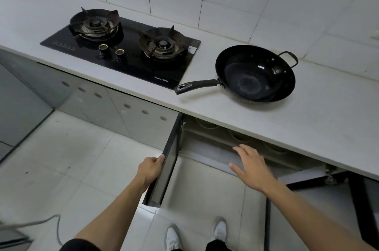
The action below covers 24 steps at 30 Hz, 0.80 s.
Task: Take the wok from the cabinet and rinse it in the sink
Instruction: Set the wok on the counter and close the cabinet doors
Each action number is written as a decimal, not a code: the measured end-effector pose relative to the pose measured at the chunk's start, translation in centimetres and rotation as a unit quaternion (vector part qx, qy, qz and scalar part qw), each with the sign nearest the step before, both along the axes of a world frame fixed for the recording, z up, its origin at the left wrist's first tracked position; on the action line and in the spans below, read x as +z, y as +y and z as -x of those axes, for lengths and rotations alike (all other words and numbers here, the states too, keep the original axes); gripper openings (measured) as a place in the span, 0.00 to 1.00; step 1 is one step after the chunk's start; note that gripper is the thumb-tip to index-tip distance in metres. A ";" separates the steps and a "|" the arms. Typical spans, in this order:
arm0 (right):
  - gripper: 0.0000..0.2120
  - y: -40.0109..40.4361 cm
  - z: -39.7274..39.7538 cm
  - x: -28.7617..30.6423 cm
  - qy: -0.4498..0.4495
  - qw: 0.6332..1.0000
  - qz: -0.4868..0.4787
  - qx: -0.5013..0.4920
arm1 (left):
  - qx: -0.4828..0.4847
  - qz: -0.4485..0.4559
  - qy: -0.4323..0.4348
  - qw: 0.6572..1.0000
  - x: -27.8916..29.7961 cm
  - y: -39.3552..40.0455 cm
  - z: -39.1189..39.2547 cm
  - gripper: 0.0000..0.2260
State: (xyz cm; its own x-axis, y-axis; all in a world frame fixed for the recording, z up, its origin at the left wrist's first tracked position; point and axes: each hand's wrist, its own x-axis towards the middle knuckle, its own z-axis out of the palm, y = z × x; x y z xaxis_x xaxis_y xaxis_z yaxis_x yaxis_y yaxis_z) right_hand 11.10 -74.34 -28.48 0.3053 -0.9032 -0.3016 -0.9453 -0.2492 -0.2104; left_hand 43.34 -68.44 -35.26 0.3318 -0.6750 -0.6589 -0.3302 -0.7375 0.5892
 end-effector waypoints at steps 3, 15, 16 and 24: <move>0.29 0.3 1.2 -0.3 -0.011 1.000 -0.007 -0.020 | 0.037 -0.009 0.061 0.997 -0.7 -0.1 0.8 0.26; 0.30 -1.6 8.6 0.0 -0.020 0.995 0.000 -0.093 | 0.179 -0.042 0.309 0.933 -0.2 -2.5 11.8 0.23; 0.30 -1.9 9.3 0.0 -0.019 0.995 0.003 -0.097 | 0.189 -0.046 0.321 0.927 -0.1 -2.9 12.6 0.23; 0.35 -4.9 13.4 -0.3 -0.004 0.995 0.027 -0.094 | 0.279 -0.048 0.425 0.860 -0.3 -6.9 19.4 0.23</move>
